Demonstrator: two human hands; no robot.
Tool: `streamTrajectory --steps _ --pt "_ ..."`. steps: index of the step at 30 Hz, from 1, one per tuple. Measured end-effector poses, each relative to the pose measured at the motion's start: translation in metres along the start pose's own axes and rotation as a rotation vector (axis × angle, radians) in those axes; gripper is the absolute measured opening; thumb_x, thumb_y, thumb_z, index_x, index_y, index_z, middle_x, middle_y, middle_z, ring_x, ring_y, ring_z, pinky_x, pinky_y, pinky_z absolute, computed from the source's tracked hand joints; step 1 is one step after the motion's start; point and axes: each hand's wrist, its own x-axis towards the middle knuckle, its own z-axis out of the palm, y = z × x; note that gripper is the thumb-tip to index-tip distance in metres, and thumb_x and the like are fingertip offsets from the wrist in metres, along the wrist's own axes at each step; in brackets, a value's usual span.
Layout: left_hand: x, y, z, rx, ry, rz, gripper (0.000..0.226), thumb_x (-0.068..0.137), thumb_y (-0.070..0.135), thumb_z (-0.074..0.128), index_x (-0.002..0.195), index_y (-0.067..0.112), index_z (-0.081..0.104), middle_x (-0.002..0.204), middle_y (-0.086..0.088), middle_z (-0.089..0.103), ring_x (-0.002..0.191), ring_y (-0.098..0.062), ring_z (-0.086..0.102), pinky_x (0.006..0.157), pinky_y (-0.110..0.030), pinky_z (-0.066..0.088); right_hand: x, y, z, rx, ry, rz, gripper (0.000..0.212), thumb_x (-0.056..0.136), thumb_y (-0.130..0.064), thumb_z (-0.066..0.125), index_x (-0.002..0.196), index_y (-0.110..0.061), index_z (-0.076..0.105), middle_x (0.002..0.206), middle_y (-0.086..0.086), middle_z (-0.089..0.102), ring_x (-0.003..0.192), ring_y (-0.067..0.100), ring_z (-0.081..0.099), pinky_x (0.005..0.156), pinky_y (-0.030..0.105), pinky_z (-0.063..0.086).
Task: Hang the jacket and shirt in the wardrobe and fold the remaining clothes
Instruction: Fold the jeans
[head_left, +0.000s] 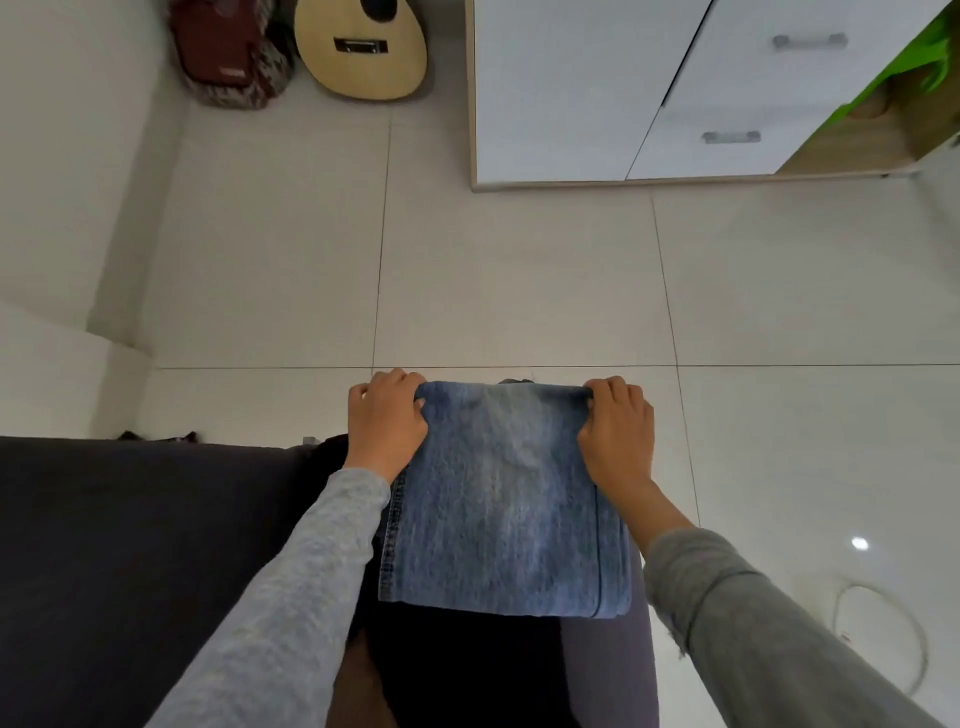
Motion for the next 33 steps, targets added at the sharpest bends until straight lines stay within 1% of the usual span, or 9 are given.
streamTrajectory --steps 3,7,10,12,15,18,26,30,33 --pt "0.006 -0.003 0.019 0.042 0.004 0.000 0.024 0.089 0.008 0.051 0.109 0.014 0.063 0.108 -0.003 0.061 0.108 -0.024 0.052 0.092 -0.033 0.026 0.007 0.003 0.019 -0.006 -0.047 0.070 0.029 0.084 0.003 0.047 0.108 -0.006 0.061 0.107 0.012 0.060 0.102 0.030 0.050 0.092 0.035 0.033" --pt "-0.001 0.020 0.032 -0.018 0.044 0.001 0.044 0.090 -0.001 0.050 0.132 0.010 0.051 0.140 -0.012 0.044 0.136 -0.029 0.034 0.114 -0.043 0.018 0.006 -0.009 0.027 0.050 -0.001 0.172 0.041 0.080 0.007 0.049 0.117 -0.006 0.059 0.120 0.014 0.056 0.116 0.031 0.048 0.111 0.044 0.026" --pt "-0.028 0.051 0.046 -0.085 0.033 0.206 0.042 0.095 0.013 0.045 0.137 0.012 0.046 0.146 -0.012 0.040 0.139 -0.028 0.032 0.113 -0.048 0.020 -0.014 -0.026 0.027 0.168 0.090 0.068 0.038 0.080 0.004 0.051 0.115 -0.006 0.060 0.118 0.013 0.057 0.111 0.033 0.052 0.102 0.047 0.038" --pt "-0.044 0.055 0.059 -0.048 -0.074 0.249 0.049 0.098 0.031 0.027 0.145 0.020 0.033 0.155 -0.005 0.024 0.144 -0.022 0.019 0.116 -0.048 0.014 -0.035 -0.029 0.033 0.247 0.047 -0.015 0.032 0.088 -0.008 0.047 0.116 -0.007 0.060 0.121 0.011 0.059 0.117 0.030 0.052 0.099 0.049 0.042" --pt "-0.045 0.039 0.079 0.029 -0.146 0.198 0.057 0.095 0.050 0.006 0.149 0.030 0.008 0.158 0.006 -0.003 0.146 -0.018 -0.005 0.118 -0.047 -0.001 -0.055 -0.020 0.051 0.131 -0.092 -0.111 0.046 0.097 -0.029 0.029 0.135 -0.013 0.049 0.141 0.005 0.048 0.136 0.022 0.036 0.115 0.043 0.022" --pt "-0.039 0.033 0.085 0.084 -0.117 0.203 0.059 0.095 0.055 0.003 0.149 0.033 0.005 0.158 0.004 -0.003 0.146 -0.019 -0.007 0.117 -0.048 -0.003 -0.050 -0.012 0.058 -0.002 -0.145 -0.153 0.051 0.097 -0.036 0.024 0.143 -0.020 0.037 0.150 0.000 0.036 0.141 0.020 0.026 0.117 0.036 0.007" --pt "-0.043 0.019 0.100 0.005 0.028 0.167 0.060 0.095 0.051 0.030 0.149 0.028 0.020 0.158 -0.001 0.016 0.146 -0.022 0.010 0.117 -0.043 0.012 -0.050 -0.001 0.065 -0.015 -0.113 -0.174 0.053 0.096 -0.040 0.027 0.144 -0.021 0.037 0.150 -0.005 0.034 0.141 0.016 0.026 0.117 0.038 0.010" --pt "-0.043 0.018 0.103 -0.006 0.060 0.171 0.059 0.095 0.050 0.029 0.148 0.026 0.024 0.157 -0.002 0.019 0.145 -0.022 0.014 0.117 -0.043 0.013 -0.051 -0.001 0.068 -0.010 -0.085 -0.180 0.053 0.095 -0.040 0.027 0.143 -0.020 0.039 0.149 -0.003 0.037 0.140 0.017 0.027 0.117 0.039 0.011" --pt "-0.043 0.021 0.101 0.029 0.023 0.168 0.058 0.096 0.050 0.022 0.149 0.026 0.017 0.158 -0.003 0.015 0.146 -0.023 0.012 0.117 -0.041 0.009 -0.052 0.000 0.067 -0.012 -0.095 -0.171 0.053 0.096 -0.040 0.027 0.143 -0.018 0.039 0.149 -0.001 0.038 0.140 0.017 0.028 0.117 0.038 0.009"
